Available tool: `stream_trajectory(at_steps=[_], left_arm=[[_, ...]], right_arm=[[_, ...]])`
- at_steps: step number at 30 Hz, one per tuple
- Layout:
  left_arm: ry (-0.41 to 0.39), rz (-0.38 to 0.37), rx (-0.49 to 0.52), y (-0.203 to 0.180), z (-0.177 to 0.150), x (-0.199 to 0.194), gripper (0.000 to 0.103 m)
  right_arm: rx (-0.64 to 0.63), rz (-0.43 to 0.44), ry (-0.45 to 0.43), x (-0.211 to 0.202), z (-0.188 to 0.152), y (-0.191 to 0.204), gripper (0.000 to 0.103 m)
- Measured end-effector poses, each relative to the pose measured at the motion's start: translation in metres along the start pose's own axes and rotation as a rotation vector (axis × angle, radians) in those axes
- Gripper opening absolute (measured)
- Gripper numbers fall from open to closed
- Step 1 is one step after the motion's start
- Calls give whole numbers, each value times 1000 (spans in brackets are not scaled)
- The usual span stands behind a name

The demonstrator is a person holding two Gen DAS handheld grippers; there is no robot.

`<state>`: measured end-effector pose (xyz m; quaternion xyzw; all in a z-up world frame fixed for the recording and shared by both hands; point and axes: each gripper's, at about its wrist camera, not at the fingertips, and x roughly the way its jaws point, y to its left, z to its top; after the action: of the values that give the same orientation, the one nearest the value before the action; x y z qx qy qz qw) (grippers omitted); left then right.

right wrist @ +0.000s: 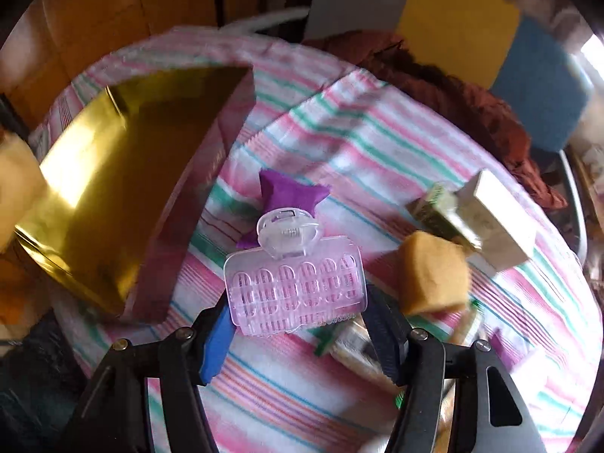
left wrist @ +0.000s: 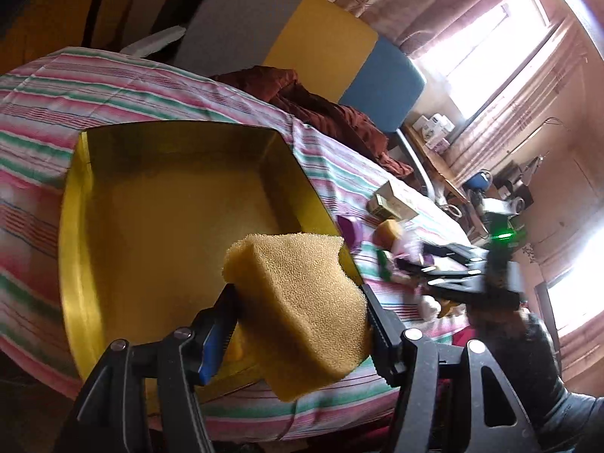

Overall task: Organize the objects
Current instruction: 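Place the roller in the gold tray with the right tool while the left tool drops the sponge there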

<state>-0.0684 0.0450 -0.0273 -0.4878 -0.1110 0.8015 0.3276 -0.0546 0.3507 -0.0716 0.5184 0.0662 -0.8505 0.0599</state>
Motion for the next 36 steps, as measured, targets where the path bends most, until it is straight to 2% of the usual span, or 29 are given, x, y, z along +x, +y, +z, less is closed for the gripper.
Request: stream_trajectory(at_steps=[5,9,12,15,17,18,20,21,25,29,31,33,34,36], left_arm=[[-18,43,-45,20,-7,-9,63],[-37,102,-68,39,-13,-17,63],[-47,145,-74,50,-18,-22,64],[-50,198,-93,62,-22,-24,65],[-50,221,-98,68,-24,-25,66],[-51,231,-101,71,-25,-27,66],[-54,251,-96,74,-26,-30,67],[-55,259,-95,76,-27,-31,67],[-56,289,-79,79,-30,-35,68],[-54,315,-60,79,-33,-35,69],[-44,323,-56,78,-35,-32,70],[-43,338,-44,76,-36,-32,71],[-43,347,-37,74,-37,-33,72],[-43,369,-22,73,-38,-36,74]], right_arm=[[54,9,-126,-51,7,6,64],[49,55,-181,-62,36,35,64],[44,85,-179,-49,67,64,65],[49,105,-140,-24,102,91,65],[69,56,-110,-1,125,102,67],[80,41,-103,7,134,106,69],[118,35,-98,18,145,106,89],[131,23,-102,20,149,107,92],[103,-58,-171,11,150,112,100],[8,-146,-293,-11,129,125,103],[-5,-185,-276,-11,117,128,103],[31,-97,-207,-5,107,124,100],[66,-55,-184,-3,101,121,94],[136,7,-172,-5,90,115,90]])
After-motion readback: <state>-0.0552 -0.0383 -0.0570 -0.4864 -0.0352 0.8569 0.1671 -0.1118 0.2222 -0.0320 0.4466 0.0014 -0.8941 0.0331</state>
